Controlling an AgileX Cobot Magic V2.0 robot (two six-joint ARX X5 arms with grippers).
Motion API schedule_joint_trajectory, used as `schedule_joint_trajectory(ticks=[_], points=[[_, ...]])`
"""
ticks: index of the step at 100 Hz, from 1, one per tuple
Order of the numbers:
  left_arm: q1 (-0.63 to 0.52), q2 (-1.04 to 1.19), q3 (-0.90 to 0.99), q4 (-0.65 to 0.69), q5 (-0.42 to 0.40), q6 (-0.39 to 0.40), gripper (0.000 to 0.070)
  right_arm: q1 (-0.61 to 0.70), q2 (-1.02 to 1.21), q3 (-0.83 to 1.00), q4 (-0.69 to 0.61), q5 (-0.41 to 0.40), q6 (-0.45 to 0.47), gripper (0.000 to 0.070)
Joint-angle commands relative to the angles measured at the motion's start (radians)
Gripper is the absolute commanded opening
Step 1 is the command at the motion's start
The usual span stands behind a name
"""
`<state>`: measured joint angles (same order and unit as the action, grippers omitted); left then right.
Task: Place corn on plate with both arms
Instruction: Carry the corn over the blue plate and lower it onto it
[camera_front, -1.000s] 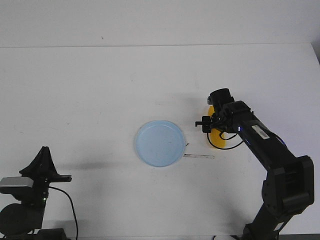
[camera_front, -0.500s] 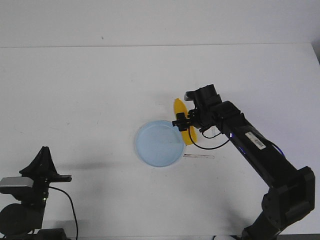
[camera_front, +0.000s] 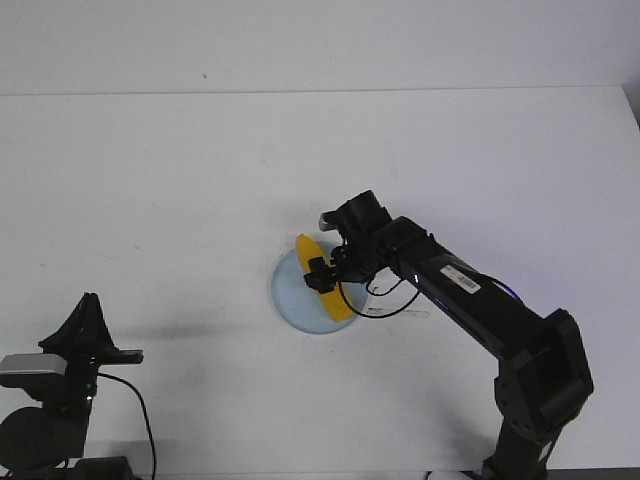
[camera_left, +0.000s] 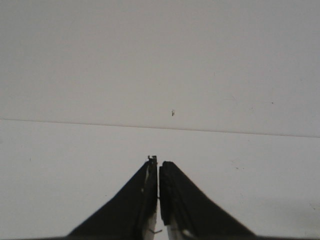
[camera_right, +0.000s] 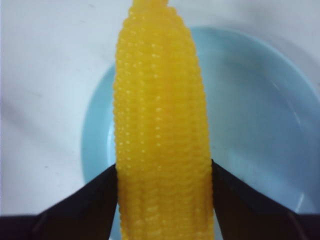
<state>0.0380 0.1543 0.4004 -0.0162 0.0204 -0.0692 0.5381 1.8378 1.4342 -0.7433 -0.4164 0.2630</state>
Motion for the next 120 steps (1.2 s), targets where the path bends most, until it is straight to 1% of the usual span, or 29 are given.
schedule_joint_trajectory(ticks=[1, 20, 25, 33, 36, 38, 66, 78, 90, 98, 104, 110, 120], points=[[0.0, -0.003, 0.008, 0.01, -0.006, 0.008, 0.0002, 0.016, 0.031, 0.011, 0.002, -0.002, 0.013, 0.0319], [0.0, -0.003, 0.008, 0.01, -0.006, 0.008, 0.0002, 0.02, 0.048, 0.011, -0.013, -0.002, 0.022, 0.0332], [0.0, -0.003, 0.008, 0.01, -0.006, 0.008, 0.0002, 0.02, 0.048, 0.011, -0.013, -0.002, 0.024, 0.0374], [0.0, -0.003, 0.008, 0.01, -0.006, 0.008, 0.0003, 0.02, 0.048, 0.011, -0.013, -0.002, 0.024, 0.047], [0.0, -0.003, 0.008, 0.01, -0.006, 0.008, 0.0003, 0.02, 0.048, 0.011, -0.012, -0.002, 0.024, 0.0497], [0.0, -0.003, 0.008, 0.01, -0.006, 0.008, 0.0003, 0.02, 0.048, 0.011, -0.012, -0.002, 0.023, 0.0503], [0.0, -0.003, 0.008, 0.01, -0.006, 0.008, 0.0002, 0.019, 0.002, 0.014, -0.007, -0.002, 0.01, 0.0503], [0.0, -0.003, 0.008, 0.01, -0.006, 0.008, 0.0002, 0.019, -0.053, 0.014, 0.025, 0.01, -0.006, 0.0503], [0.0, -0.003, 0.008, 0.01, -0.006, 0.008, 0.0003, 0.019, -0.106, 0.014, 0.047, 0.055, -0.018, 0.0502], [0.0, -0.003, 0.008, 0.01, -0.006, 0.008, 0.0002, 0.019, -0.134, 0.014, 0.045, 0.064, -0.034, 0.0502], [0.0, -0.003, 0.008, 0.01, -0.006, 0.008, 0.0002, 0.018, -0.153, 0.013, 0.04, 0.09, -0.047, 0.0495], [0.0, -0.003, 0.008, 0.01, -0.006, 0.008, 0.0003, 0.017, -0.172, 0.013, 0.039, 0.146, -0.075, 0.047], [0.0, -0.003, 0.008, 0.01, -0.006, 0.008, 0.0002, 0.017, -0.2, 0.01, 0.036, 0.304, -0.086, 0.0409]])
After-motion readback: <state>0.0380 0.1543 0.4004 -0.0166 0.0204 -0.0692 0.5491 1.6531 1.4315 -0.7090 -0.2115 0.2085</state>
